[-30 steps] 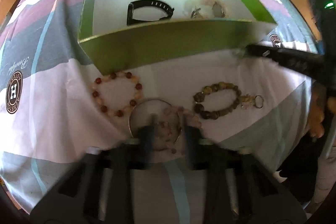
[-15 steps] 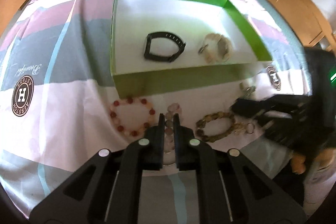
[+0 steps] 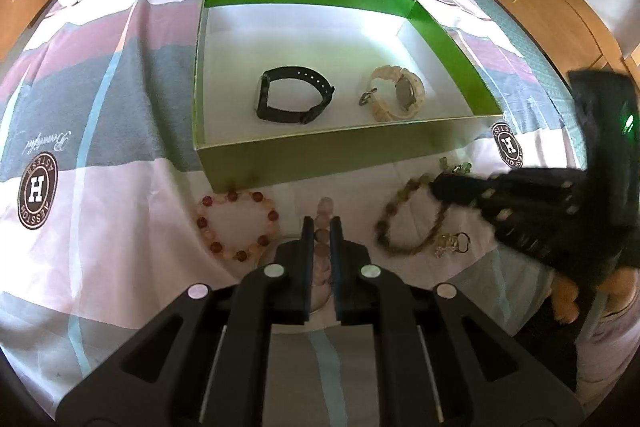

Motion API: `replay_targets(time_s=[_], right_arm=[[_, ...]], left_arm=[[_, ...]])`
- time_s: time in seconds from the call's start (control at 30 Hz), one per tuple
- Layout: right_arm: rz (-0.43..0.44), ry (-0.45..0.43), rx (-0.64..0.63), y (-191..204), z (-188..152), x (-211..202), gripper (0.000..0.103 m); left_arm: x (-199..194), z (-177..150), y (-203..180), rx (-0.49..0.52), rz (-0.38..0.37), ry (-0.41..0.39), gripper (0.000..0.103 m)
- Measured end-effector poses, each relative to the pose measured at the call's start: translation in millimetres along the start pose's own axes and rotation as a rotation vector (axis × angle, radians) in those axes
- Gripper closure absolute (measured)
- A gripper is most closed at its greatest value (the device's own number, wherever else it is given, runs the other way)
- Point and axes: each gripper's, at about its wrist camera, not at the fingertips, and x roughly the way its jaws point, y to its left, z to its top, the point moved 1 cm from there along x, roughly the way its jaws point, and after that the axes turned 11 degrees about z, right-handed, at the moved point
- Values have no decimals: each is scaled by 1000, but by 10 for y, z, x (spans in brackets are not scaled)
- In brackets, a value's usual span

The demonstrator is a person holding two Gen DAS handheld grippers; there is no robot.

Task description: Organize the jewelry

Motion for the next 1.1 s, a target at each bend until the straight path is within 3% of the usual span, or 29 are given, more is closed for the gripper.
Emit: replay_targets(time_s=[0.1,0.2,0.27,0.4,0.53,0.63,0.77,0.97,1.1], right_arm=[[-5,-18,9,-66,-6,-127,96],[159,-53,46,-72,15,-212,95],[172,-56,62,-143,21,-267,95],[107,-37,109,-251,19,-214,85],[55,-14,126,-322,-1,-167,84],[13,-6,154,-411,2,-103,77],[30,3,175,-458,-35,-57,77],[11,75,102,-248,-98,241,77],[-36,92,59,-160,-106,356,77]], left_arm=[[-17,-7,-43,16,6,-12,95],[-57,-15,-111,35,-31,-30,95],[-96,-12,-150,41,-57,-50,95],[-81,-4,-120,16,-57,-47,80],[4,2,-71,-12,-50,-15,80],[39,2,-58,-13,-25,-7,77],[82,30,87,-69,16,15,70],[216,9,153,-89,38,78,69],[247,-17,85,-52,66,69,69]])
